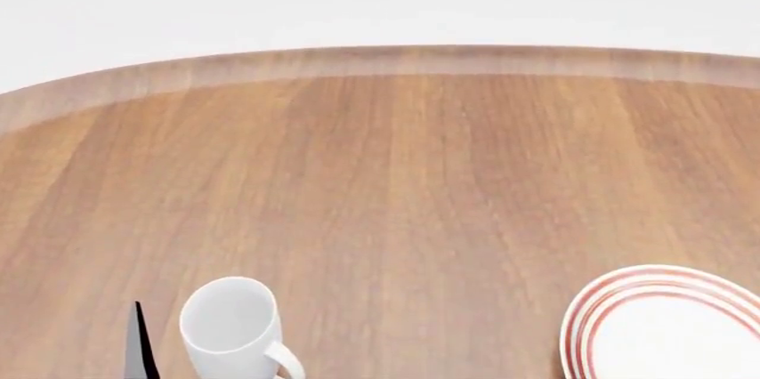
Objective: Pick up the red mug and put it on the plate
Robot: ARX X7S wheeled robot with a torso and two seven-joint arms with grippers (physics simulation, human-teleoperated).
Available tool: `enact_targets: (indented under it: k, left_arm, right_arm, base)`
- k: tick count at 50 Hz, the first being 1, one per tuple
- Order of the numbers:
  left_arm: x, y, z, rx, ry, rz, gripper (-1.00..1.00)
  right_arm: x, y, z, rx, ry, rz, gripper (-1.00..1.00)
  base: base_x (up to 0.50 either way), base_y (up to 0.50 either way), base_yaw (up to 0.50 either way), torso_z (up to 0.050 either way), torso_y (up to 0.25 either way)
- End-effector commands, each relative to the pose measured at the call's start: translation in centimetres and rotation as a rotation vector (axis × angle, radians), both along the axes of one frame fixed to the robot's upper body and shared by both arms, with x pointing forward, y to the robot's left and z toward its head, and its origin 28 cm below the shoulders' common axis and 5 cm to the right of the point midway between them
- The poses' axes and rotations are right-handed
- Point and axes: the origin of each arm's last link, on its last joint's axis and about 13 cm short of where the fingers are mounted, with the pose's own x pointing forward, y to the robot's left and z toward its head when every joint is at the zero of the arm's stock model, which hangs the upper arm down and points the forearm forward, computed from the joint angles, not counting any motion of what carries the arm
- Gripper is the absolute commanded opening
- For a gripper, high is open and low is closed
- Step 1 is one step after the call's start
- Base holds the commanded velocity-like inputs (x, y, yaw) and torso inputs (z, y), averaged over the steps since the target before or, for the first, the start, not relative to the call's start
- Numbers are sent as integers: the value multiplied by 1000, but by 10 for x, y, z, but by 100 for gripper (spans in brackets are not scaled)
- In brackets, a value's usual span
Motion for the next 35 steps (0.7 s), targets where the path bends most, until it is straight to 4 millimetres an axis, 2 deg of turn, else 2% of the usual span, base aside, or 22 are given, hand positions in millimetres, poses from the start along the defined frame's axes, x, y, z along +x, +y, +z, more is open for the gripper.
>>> enact_targets:
  k: [1, 8, 22, 35]
  left_arm:
    - [2, 0, -1, 0, 1, 3, 100]
    - [2, 0, -1, 2, 0, 2, 100]
    - [3, 0, -1, 2, 2, 4, 100]
    - [6, 0, -3, 2, 5, 5, 100]
  right_arm:
    - [-27, -7, -10, 9, 4, 19, 100]
    - [-38, -11, -26, 45, 18, 30, 100]
    - [-44, -18, -53, 83, 36, 32, 100]
    - [-52, -19, -61, 124, 31, 71, 100]
  base:
    - [0, 0, 0, 0, 0]
    - [0, 0, 0, 0, 0]
    - [0, 0, 0, 0, 0]
    - [0, 0, 0, 0, 0]
